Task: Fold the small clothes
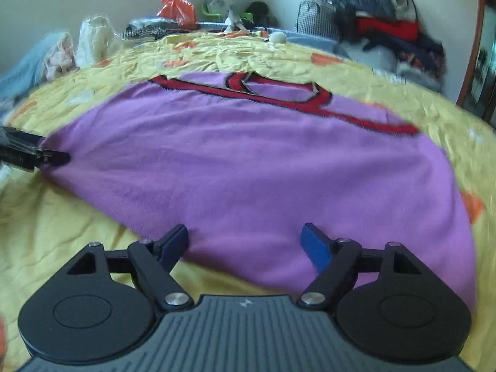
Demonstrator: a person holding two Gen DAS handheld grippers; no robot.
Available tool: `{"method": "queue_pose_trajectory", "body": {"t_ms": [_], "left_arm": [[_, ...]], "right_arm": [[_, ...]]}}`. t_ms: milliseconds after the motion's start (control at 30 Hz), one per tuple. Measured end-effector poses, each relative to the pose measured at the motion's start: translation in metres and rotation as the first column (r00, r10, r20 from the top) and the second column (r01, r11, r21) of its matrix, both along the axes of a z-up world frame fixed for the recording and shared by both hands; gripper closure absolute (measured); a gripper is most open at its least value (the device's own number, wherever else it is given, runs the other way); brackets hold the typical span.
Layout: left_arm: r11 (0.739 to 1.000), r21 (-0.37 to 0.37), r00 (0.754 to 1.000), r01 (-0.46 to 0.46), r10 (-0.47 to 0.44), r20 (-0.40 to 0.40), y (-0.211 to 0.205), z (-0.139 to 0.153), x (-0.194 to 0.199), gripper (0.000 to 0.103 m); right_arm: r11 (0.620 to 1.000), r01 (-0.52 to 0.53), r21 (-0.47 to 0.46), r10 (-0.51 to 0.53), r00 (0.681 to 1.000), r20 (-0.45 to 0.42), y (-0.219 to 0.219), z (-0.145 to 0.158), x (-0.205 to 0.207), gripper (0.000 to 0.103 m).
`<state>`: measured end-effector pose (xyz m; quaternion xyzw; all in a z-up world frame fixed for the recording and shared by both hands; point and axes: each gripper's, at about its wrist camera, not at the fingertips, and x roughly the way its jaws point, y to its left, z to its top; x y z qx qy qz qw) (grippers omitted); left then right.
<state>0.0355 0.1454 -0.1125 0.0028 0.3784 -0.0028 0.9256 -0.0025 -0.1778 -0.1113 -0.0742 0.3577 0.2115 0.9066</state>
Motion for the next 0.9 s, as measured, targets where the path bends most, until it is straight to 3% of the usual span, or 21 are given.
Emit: {"method": "queue_pose_trajectory", "body": {"t_ms": [67, 133, 200, 300, 333, 400, 467, 533, 600, 633, 667, 733, 800, 833, 900], "left_arm": [[1.000, -0.024, 1.000, 0.005, -0.004, 0.005, 0.006, 0.015, -0.004, 0.009], [0.999, -0.027, 0.996, 0.023, -0.021, 0.086, 0.002, 0.038, 0.005, 0.008], [0.996, -0.061, 0.985, 0.063, -0.053, 0.166, -0.010, 0.055, 0.034, 0.004], [0.988, -0.097, 0.969, 0.123, -0.098, 0.227, -0.041, 0.059, 0.095, 0.004], [0.983, -0.112, 0.969, 0.144, -0.118, 0.217, -0.049, 0.053, 0.117, 0.004], [0.992, -0.049, 0.981, 0.115, -0.106, 0.162, -0.068, 0.035, 0.152, 0.009], [0.996, 0.006, 0.992, 0.094, -0.095, 0.082, -0.072, 0.009, 0.174, 0.008], [0.998, -0.008, 0.994, 0.069, -0.068, 0.085, -0.060, -0.004, 0.175, 0.004], [0.999, 0.028, 0.997, -0.022, 0.020, 0.073, -0.047, -0.005, 0.171, 0.001], [0.999, -0.027, 0.997, -0.044, 0.045, 0.066, -0.034, -0.005, 0.172, 0.001], [0.997, -0.020, 0.995, -0.076, 0.077, 0.068, -0.027, -0.005, 0.172, 0.001], [0.996, -0.011, 0.995, -0.083, 0.084, 0.045, -0.022, -0.002, 0.175, 0.000], [0.995, 0.033, 0.993, -0.096, 0.093, 0.079, -0.028, 0.009, 0.165, 0.004], [0.995, 0.031, 0.992, -0.090, 0.087, 0.095, -0.032, 0.015, 0.158, 0.004], [0.998, -0.023, 0.993, -0.052, 0.054, 0.107, -0.039, 0.024, 0.142, 0.004]], "right_arm": [[0.999, -0.029, -0.015, 0.028, 0.999, -0.025, -0.007, 0.010, -0.001, 0.021], [0.996, 0.048, 0.073, -0.049, 0.999, 0.017, -0.025, 0.025, 0.012, 0.017], [0.979, 0.120, 0.165, -0.134, 0.988, 0.076, -0.045, 0.032, 0.034, 0.007], [0.972, 0.203, 0.116, -0.215, 0.971, 0.102, -0.050, 0.028, 0.080, 0.004], [0.976, 0.192, 0.102, -0.203, 0.973, 0.107, -0.051, 0.025, 0.091, 0.004], [0.979, 0.183, 0.095, -0.191, 0.977, 0.093, -0.053, 0.017, 0.108, 0.004], [0.978, 0.206, 0.043, -0.208, 0.977, 0.050, -0.056, 0.007, 0.120, 0.004], [0.976, 0.218, -0.005, -0.217, 0.974, 0.069, -0.064, -0.006, 0.123, 0.000], [0.963, 0.266, 0.049, -0.267, 0.963, 0.017, -0.085, -0.008, 0.124, 0.000], [0.958, 0.286, 0.015, -0.286, 0.957, 0.041, -0.088, -0.010, 0.123, 0.000], [0.949, 0.316, 0.020, -0.316, 0.947, 0.046, -0.094, -0.011, 0.122, 0.000], [0.947, 0.320, 0.031, -0.321, 0.947, 0.027, -0.098, -0.011, 0.123, 0.000], [0.933, 0.359, 0.007, -0.359, 0.932, 0.037, -0.088, -0.002, 0.120, 0.000], [0.927, 0.375, 0.006, -0.374, 0.924, 0.082, -0.079, 0.005, 0.112, 0.000], [0.950, 0.305, 0.058, -0.310, 0.943, 0.121, -0.060, 0.012, 0.099, 0.000]]}}
